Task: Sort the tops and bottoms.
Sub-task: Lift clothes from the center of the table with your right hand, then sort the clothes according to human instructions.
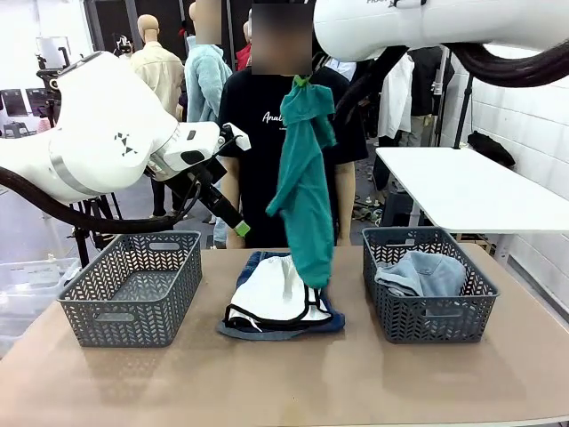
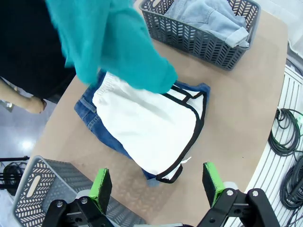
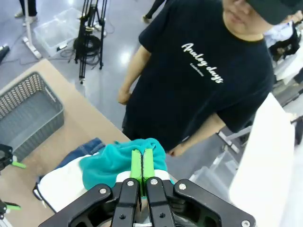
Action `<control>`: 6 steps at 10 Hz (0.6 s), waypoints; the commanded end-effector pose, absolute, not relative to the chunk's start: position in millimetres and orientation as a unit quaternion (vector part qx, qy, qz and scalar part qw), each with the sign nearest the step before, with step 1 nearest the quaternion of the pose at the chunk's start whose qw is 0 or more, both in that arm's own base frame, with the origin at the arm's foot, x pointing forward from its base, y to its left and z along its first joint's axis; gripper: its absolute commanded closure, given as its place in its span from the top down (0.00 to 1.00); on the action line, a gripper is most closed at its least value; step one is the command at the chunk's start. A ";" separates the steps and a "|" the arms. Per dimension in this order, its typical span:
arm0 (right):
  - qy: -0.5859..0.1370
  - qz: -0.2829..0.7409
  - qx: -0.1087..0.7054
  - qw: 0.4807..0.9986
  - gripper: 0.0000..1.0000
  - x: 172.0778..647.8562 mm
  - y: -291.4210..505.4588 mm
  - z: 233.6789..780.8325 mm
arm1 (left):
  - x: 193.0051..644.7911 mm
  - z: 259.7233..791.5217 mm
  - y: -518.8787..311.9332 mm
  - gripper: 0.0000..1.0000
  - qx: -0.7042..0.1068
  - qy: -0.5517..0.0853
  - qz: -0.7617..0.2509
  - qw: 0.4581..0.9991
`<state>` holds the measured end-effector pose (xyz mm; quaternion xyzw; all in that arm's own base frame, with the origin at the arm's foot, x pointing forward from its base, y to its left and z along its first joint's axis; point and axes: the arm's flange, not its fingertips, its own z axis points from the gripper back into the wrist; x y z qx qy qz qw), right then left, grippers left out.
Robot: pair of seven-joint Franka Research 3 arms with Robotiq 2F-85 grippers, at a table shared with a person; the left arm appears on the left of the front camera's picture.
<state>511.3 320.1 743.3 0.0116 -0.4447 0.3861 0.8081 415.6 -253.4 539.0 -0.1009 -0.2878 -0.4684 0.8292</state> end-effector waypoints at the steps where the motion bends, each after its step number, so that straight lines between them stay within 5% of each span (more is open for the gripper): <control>1: -0.428 0.408 0.018 0.806 0.00 521.4 321.1 758.4 | 414.8 540.1 -251.1 1.00 -0.097 -0.289 -0.471 0.828; 6: -0.445 0.386 0.012 0.808 0.00 511.3 320.1 743.3 | 414.8 540.1 -251.1 1.00 -0.097 -0.289 -0.471 0.828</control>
